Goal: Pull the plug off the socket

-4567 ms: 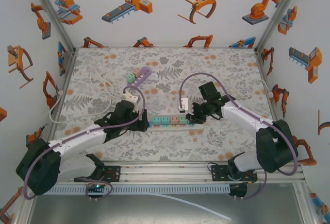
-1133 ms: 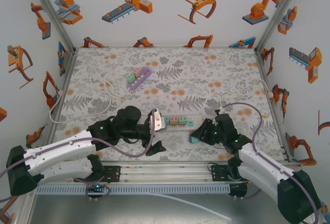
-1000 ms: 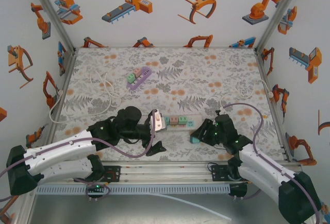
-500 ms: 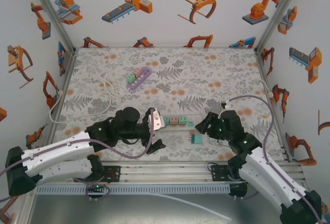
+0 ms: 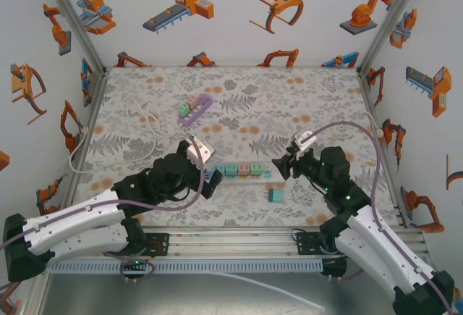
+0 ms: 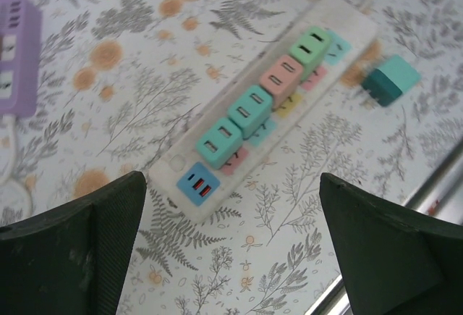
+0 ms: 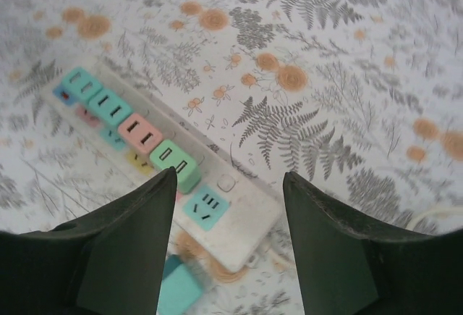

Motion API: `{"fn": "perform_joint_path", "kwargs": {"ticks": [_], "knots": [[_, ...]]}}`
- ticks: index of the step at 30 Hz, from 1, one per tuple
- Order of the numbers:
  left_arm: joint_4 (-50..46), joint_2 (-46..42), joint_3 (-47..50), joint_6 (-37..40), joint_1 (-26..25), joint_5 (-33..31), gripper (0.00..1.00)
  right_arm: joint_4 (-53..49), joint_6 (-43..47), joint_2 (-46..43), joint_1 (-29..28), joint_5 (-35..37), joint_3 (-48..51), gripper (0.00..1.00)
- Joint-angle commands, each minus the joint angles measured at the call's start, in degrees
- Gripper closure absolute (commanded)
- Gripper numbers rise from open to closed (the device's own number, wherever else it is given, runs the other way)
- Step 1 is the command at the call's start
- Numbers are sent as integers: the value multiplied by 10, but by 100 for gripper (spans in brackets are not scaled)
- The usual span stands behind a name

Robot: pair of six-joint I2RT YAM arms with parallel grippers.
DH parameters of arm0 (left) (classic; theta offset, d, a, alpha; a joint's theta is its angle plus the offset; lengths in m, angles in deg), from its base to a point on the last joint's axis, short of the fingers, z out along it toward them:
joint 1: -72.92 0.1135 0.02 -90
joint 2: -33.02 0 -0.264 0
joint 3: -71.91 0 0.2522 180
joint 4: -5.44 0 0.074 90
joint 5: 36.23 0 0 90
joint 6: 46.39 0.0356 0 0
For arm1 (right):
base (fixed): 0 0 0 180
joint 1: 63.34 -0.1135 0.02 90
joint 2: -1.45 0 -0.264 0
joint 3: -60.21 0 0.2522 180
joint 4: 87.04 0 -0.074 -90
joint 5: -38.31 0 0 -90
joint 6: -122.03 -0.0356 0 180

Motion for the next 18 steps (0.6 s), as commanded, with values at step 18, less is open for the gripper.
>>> {"fn": "perform_joint_path", "kwargs": {"ticks": [18], "knots": [[-84,53,45,-309,249,17,2,-181,438,307,-10,-239,-182,37]]}}
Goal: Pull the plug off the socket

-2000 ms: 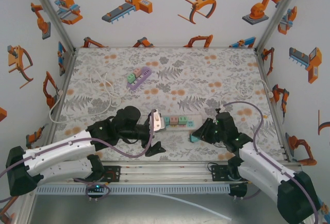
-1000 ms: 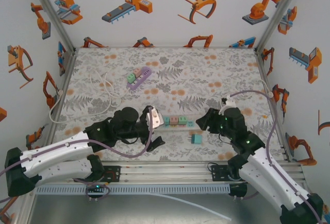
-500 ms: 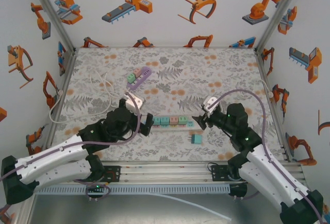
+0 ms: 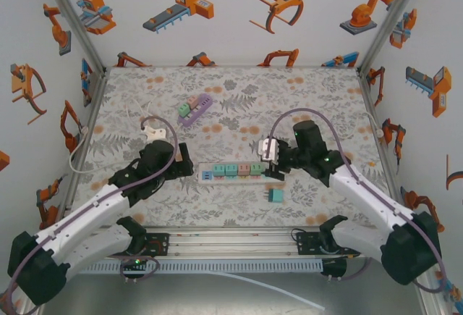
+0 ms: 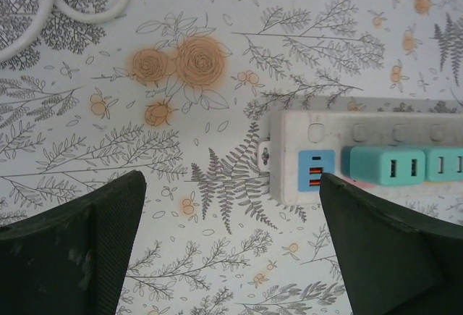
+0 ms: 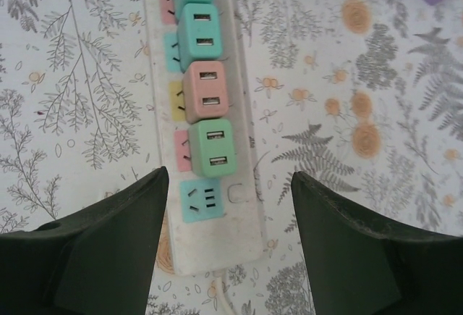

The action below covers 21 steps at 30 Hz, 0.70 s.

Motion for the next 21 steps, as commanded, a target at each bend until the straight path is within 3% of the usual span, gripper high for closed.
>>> {"fn": "perform_joint_path", "kwargs": {"ticks": [1,10,21], "knots": [[17,36,-9,-10,12,30,3,-20,42,42,-6,-20,-28,37],[63,188,-58,5,20,89,15,8,50,138,-16,-19,-48,45],[101,295,-74,1,19,135,27,16,49,179,-24,-22,-62,65]]}}
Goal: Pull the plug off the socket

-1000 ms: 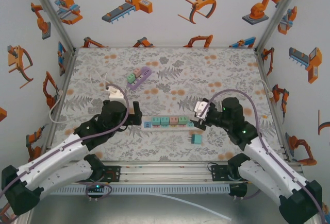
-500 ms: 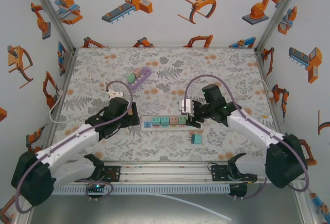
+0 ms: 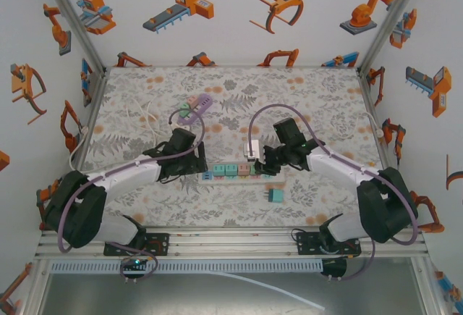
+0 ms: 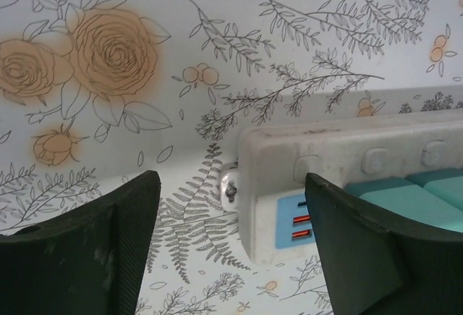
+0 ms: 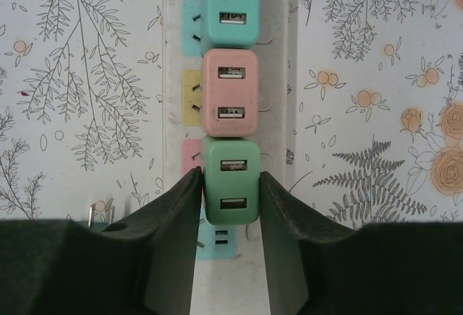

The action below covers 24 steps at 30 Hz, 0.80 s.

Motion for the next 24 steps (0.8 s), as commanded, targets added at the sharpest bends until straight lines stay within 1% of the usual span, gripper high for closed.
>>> {"fn": "perform_joint_path", "kwargs": {"ticks": [1,5,10,24], "knots": [[-4,21,-13,3,2,15,29,8,5,6,-6,-20,-23,67],[-15,21,-6,5,-4,11,35,9,4,10,-12,-28,-27,70],[-40,14,5,12,-14,6,37,12,-4,19,-14,-30,-36,75],[-87,11,33,12,-34,-34,37,17,-31,2,-14,-41,-59,84]]}}
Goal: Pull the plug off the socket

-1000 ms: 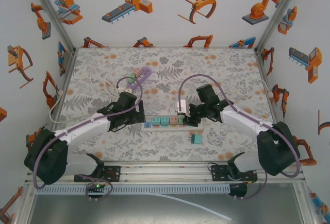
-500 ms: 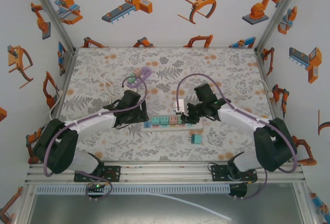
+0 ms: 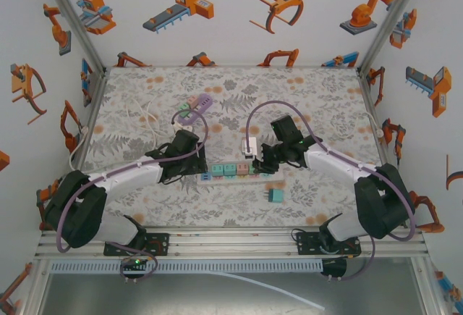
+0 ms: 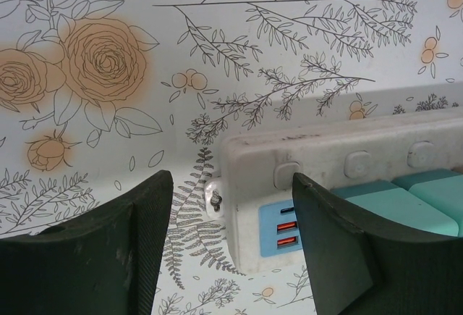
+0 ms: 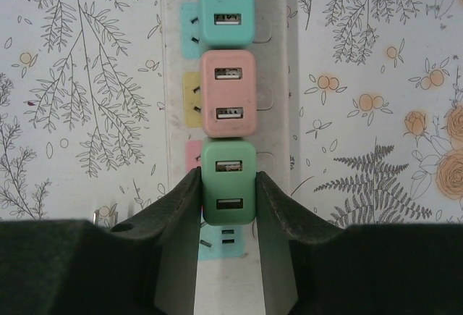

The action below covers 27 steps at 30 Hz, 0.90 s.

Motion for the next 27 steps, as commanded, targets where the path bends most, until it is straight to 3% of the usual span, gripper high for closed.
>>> {"fn": "perform_joint_path", "kwargs": {"ticks": [1,16,22,27], "knots": [[-98,16,28,11,-11,-14,37,33,-10,-18,-7,-43,-32,85],[-156,64,1,16,-46,-104,38,44,-24,-33,-1,-51,-27,89],[-139,86,1,6,-52,-93,38,-20,53,-49,-30,23,-22,91],[-131,89,3,0,-52,-89,38,-9,40,-70,-32,22,-6,90]]}}
